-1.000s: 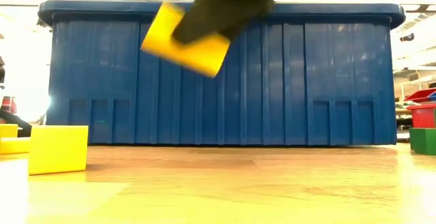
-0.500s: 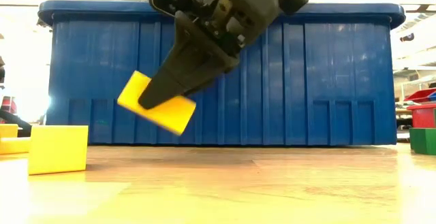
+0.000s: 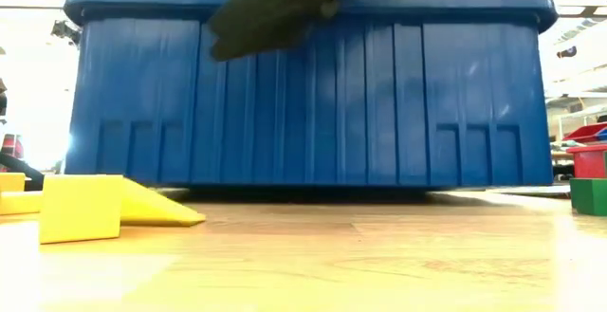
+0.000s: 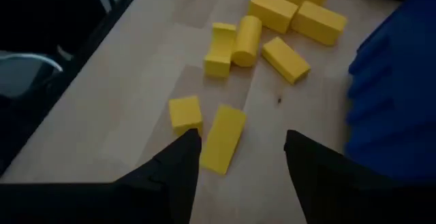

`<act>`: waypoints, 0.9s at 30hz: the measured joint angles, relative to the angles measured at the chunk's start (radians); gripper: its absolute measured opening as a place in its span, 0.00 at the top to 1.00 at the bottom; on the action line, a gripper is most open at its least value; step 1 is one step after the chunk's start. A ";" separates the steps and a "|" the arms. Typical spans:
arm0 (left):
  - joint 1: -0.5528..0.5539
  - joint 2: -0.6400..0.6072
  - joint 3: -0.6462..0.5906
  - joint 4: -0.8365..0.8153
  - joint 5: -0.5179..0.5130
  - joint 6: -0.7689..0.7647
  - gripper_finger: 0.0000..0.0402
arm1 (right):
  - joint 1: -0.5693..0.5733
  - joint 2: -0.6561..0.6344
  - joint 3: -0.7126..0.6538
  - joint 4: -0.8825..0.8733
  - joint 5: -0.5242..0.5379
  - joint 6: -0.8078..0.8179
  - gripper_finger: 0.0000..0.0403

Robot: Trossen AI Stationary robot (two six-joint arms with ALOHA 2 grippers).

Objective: Sort blocks
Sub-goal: Remove the yellow block from the blue bin

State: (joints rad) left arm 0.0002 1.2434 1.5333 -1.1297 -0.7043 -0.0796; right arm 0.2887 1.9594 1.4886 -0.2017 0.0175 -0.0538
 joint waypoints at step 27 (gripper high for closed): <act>0.010 0.000 0.000 -0.011 0.037 0.030 0.46 | -0.383 -0.355 0.002 -0.218 0.292 -0.018 0.56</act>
State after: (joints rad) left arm 0.0102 1.2438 1.5333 -1.1411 -0.6674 -0.0493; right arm -0.0944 1.6042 1.4902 -0.4201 0.3097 -0.0721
